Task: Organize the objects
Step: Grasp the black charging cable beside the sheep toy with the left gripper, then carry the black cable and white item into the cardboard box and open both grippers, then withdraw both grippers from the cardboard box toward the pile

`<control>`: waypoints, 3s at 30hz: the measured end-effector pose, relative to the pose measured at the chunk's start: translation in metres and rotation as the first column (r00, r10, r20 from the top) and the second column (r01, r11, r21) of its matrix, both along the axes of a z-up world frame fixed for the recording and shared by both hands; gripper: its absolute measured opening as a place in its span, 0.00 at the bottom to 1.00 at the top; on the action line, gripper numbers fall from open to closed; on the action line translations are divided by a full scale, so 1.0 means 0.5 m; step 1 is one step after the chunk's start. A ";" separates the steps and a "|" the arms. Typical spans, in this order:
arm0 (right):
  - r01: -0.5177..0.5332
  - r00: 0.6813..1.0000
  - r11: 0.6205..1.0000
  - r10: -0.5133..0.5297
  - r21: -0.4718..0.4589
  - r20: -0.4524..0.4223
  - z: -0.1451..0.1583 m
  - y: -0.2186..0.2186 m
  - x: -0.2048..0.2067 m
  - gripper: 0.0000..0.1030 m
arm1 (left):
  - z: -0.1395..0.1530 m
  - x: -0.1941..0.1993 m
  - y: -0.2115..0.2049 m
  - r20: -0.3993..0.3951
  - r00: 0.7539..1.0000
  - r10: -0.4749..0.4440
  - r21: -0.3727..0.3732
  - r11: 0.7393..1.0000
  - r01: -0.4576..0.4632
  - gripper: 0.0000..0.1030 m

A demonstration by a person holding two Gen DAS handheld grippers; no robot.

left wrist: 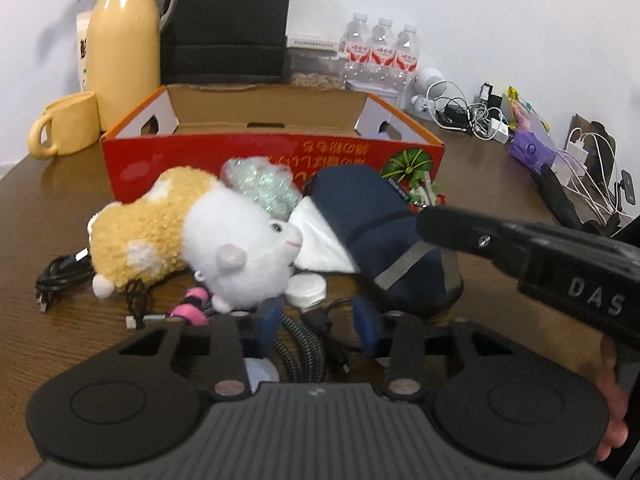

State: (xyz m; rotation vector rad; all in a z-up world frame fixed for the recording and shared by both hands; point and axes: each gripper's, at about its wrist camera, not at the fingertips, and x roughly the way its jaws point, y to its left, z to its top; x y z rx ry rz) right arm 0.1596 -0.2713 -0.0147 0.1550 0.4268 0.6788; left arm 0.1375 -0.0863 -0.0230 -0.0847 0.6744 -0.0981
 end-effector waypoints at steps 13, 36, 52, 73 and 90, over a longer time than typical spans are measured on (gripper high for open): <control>0.010 1.000 0.999 -0.011 0.038 0.018 -0.008 -0.017 -0.011 0.04 | -0.018 0.016 -0.045 -0.036 0.999 0.040 0.136 0.990 -0.035 0.25; 0.051 0.987 0.998 -0.057 0.039 0.152 0.082 0.010 0.000 0.04 | 0.127 -0.022 0.029 0.224 0.974 0.027 0.054 0.998 -0.041 0.14; 0.230 0.964 0.972 -0.219 -0.057 0.154 0.114 0.139 0.261 0.04 | 0.164 0.261 0.124 0.248 0.961 0.126 -0.039 0.992 -0.119 0.14; 0.309 0.950 0.939 -0.299 -0.153 0.087 0.041 0.122 0.317 1.00 | 0.108 0.324 0.134 0.253 0.942 0.220 0.039 0.971 -0.237 1.00; 0.317 0.945 0.937 -0.300 -0.149 0.127 0.073 0.114 0.282 1.00 | 0.150 0.290 0.129 0.281 0.940 0.194 0.020 0.978 -0.208 1.00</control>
